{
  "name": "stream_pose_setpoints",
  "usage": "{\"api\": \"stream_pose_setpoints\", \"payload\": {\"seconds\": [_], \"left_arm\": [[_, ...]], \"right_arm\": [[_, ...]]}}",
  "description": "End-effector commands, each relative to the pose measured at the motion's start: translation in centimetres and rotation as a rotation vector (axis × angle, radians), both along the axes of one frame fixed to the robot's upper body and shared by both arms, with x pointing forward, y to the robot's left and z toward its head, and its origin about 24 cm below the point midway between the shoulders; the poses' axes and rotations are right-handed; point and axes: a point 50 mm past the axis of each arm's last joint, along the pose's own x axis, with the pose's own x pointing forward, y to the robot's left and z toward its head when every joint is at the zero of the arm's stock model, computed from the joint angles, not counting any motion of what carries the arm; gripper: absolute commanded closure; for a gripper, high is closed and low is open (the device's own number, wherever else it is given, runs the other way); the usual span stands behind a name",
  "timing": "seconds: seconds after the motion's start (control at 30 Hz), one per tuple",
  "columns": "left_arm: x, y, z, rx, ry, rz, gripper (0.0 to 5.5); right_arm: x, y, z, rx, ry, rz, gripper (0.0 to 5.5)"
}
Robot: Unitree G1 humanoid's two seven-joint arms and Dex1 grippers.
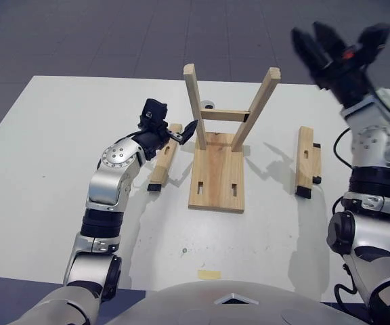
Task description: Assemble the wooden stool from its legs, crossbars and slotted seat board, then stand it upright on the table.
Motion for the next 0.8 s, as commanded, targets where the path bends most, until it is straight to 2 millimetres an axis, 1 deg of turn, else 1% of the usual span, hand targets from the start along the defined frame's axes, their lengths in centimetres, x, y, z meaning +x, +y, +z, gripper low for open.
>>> {"api": "stream_pose_setpoints", "payload": {"seconds": [0.03,0.07,0.1,0.13,0.17,0.2,0.23,0.27,0.3,0.4,0.47,0.53,0.6,0.73,0.8], "left_arm": [[-1.2,2.3,0.4,-0.011,-0.007,0.109,0.1],[-1.6,2.7,0.5,-0.021,-0.007,0.137,0.1],[-1.9,3.1,0.6,-0.029,-0.008,0.164,0.1],[-2.3,3.4,0.6,-0.032,-0.008,0.187,0.1],[-2.5,3.7,0.4,-0.032,0.0,0.207,0.1],[-2.7,3.9,0.2,-0.029,0.011,0.22,0.1],[-2.9,4.2,-0.1,-0.02,0.022,0.229,0.1],[-3.1,4.4,-0.4,-0.013,0.033,0.239,0.1],[-3.3,4.6,-0.5,-0.007,0.041,0.245,0.1],[-3.8,5.0,-0.8,0.006,0.054,0.259,0.1],[-3.9,5.1,-1.0,0.008,0.059,0.271,0.1],[-3.8,4.8,-1.1,0.002,0.061,0.267,0.1],[-3.8,4.6,-1.1,-0.007,0.062,0.263,0.1],[-3.8,4.5,-1.2,-0.004,0.063,0.259,0.1],[-3.7,4.5,-1.3,-0.004,0.065,0.261,0.1]], "right_arm": [[-4.3,-4.9,-1.0,0.248,0.093,-0.174,0.3],[-4.7,-6.0,-2.8,0.207,0.183,-0.264,0.18],[-5.1,-7.2,-4.9,0.153,0.292,-0.382,0.13],[-5.4,-8.2,-6.5,0.113,0.378,-0.483,0.13],[-6.0,-9.3,-8.3,0.132,0.459,-0.591,0.13],[-6.7,-9.9,-9.9,0.128,0.513,-0.659,0.13],[-7.5,-10.0,-11.5,0.094,0.573,-0.704,0.13],[-8.1,-9.7,-13.0,0.049,0.63,-0.715,0.13],[-8.7,-9.3,-14.3,-0.036,0.678,-0.714,0.13],[-10.1,-8.0,-17.3,-0.273,0.782,-0.703,0.13],[-10.4,-7.4,-18.4,-0.395,0.813,-0.699,0.13],[-10.3,-7.1,-18.9,-0.477,0.825,-0.711,0.13],[-10.1,-7.2,-19.2,-0.51,0.845,-0.745,0.13],[-10.1,-7.0,-19.8,-0.58,0.874,-0.74,0.13],[-10.1,-6.9,-20.0,-0.584,0.895,-0.745,0.13]]}}
